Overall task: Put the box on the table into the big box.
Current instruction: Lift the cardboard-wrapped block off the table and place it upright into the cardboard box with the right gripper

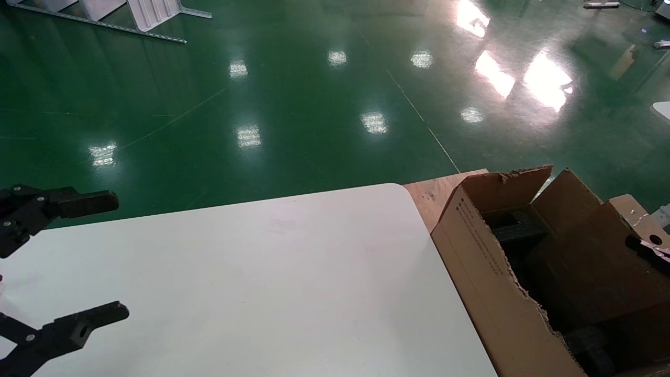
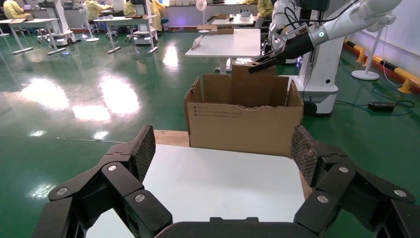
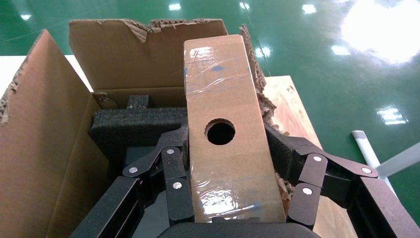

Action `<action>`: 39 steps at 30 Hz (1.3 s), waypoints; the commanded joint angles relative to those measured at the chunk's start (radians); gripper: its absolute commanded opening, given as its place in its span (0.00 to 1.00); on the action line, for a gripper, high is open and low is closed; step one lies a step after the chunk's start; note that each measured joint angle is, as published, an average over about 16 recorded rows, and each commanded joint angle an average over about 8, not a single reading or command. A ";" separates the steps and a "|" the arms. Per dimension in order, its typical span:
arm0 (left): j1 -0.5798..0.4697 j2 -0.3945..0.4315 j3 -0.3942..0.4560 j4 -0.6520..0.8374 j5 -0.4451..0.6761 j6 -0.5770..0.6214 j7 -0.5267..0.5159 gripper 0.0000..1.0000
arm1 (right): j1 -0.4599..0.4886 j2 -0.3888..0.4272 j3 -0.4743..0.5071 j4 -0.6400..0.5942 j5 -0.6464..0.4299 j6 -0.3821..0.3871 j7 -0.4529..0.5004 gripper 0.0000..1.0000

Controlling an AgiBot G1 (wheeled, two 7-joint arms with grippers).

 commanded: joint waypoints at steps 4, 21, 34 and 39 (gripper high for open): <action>0.000 0.000 0.000 0.000 0.000 0.000 0.000 1.00 | 0.026 -0.003 -0.016 -0.018 -0.008 0.010 -0.011 0.00; 0.000 0.000 0.000 0.000 0.000 0.000 0.000 1.00 | 0.118 -0.009 -0.077 -0.051 -0.028 0.037 -0.044 0.00; 0.000 0.000 0.000 0.000 0.000 0.000 0.000 1.00 | 0.172 -0.051 -0.113 -0.099 -0.046 0.070 -0.045 0.00; 0.000 0.000 0.000 0.000 0.000 0.000 0.000 1.00 | 0.186 -0.064 -0.123 -0.103 -0.049 0.092 -0.040 0.00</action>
